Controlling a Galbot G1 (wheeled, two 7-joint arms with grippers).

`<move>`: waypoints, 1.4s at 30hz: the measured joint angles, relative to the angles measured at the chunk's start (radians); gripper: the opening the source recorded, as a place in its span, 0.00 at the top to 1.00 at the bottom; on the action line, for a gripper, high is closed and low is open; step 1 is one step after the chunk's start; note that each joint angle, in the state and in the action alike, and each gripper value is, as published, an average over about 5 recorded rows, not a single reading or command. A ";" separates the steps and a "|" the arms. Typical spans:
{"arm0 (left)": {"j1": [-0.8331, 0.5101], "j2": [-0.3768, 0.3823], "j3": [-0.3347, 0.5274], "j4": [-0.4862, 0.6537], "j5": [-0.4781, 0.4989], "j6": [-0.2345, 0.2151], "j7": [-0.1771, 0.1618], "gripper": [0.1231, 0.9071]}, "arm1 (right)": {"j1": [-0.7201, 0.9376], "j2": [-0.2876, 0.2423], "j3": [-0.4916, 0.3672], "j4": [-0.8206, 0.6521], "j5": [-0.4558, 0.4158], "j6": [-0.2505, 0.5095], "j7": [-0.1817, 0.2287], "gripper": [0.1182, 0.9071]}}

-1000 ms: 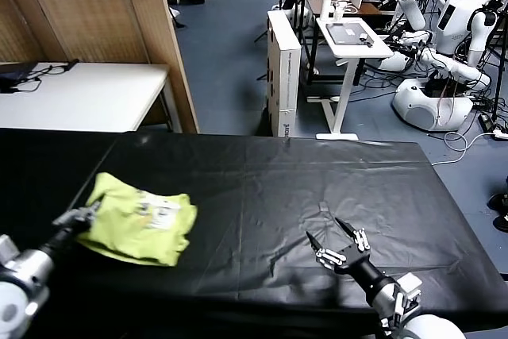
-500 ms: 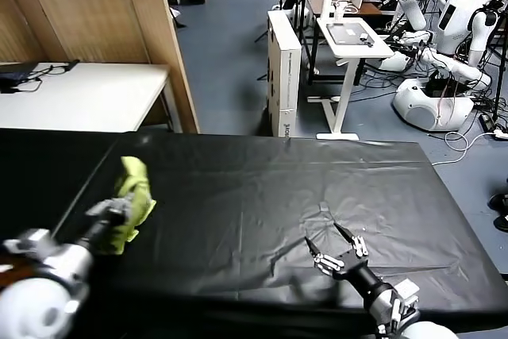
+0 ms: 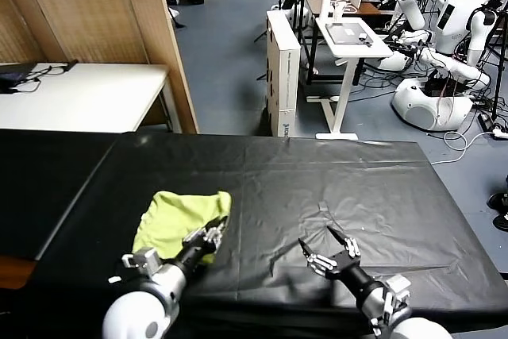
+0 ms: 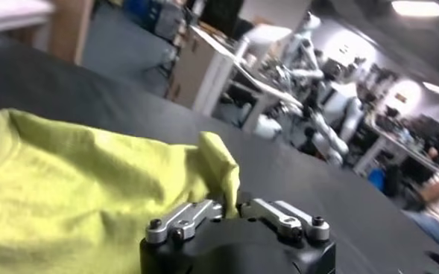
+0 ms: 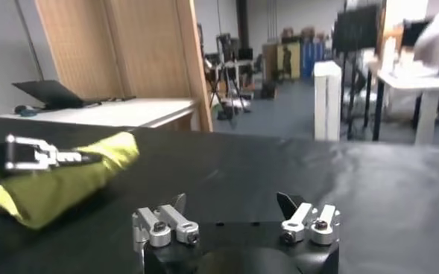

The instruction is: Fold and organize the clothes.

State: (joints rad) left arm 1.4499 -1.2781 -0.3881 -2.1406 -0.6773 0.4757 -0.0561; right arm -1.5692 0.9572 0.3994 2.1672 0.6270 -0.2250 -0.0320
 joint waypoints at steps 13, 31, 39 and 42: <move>0.000 0.090 -0.043 -0.083 0.093 -0.059 0.029 0.00 | 0.246 0.024 -0.241 -0.055 0.243 -0.126 0.205 0.00; 0.057 0.080 -0.105 -0.097 0.165 -0.074 0.024 0.00 | 0.457 0.176 -0.549 -0.189 0.268 -0.186 0.357 0.02; 0.066 0.071 -0.139 -0.107 0.161 -0.077 0.022 0.00 | 0.453 0.187 -0.544 -0.204 0.264 -0.179 0.338 0.50; 0.072 0.069 -0.155 -0.109 0.160 -0.078 0.021 0.00 | 0.450 0.189 -0.536 -0.208 0.263 -0.178 0.329 0.74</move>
State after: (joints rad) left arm 1.5219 -1.2088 -0.5429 -2.2495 -0.5175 0.3974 -0.0346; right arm -1.1197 1.1463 -0.1365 1.9589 0.8896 -0.4028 0.2970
